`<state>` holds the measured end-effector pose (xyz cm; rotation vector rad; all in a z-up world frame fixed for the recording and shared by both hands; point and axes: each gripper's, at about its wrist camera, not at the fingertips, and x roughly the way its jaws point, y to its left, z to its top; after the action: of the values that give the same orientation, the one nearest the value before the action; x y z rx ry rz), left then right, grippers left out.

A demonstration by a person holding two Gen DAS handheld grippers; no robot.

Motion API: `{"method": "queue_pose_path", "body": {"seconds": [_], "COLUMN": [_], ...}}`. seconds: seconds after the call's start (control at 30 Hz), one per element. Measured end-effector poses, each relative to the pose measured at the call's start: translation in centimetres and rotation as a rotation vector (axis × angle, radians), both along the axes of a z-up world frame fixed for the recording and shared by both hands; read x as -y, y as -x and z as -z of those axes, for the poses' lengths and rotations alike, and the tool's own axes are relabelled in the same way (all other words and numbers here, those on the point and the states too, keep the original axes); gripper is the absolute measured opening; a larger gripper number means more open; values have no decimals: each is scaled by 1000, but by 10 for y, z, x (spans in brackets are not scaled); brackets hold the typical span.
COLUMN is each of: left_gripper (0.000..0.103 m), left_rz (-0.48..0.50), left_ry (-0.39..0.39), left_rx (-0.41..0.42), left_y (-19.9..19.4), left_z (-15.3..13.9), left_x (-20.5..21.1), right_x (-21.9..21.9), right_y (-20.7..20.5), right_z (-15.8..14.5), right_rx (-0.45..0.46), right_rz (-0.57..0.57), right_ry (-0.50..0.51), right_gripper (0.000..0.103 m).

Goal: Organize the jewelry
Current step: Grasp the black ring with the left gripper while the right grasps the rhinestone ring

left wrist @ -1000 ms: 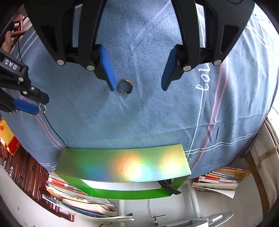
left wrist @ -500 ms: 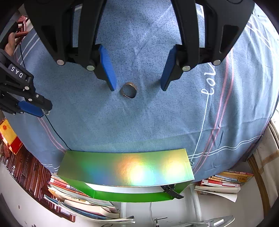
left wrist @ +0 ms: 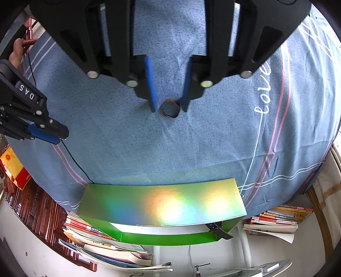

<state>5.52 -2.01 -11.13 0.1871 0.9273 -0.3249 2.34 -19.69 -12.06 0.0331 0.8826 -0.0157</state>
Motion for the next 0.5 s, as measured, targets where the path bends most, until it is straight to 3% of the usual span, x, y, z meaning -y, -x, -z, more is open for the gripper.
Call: {"method": "queue_pose_path", "body": {"seconds": [0.5], "left_gripper": [18], "left_rz": [-24], "left_ry": [-13], "left_rx": [2], "left_y": [-1], "left_z": [-1], "left_x": [-5], "right_x": [-9], "right_y": [0], "right_z": [-6], "right_rx": [16], "right_rz": [-19], "right_ry": [3], "right_gripper": [22]}}
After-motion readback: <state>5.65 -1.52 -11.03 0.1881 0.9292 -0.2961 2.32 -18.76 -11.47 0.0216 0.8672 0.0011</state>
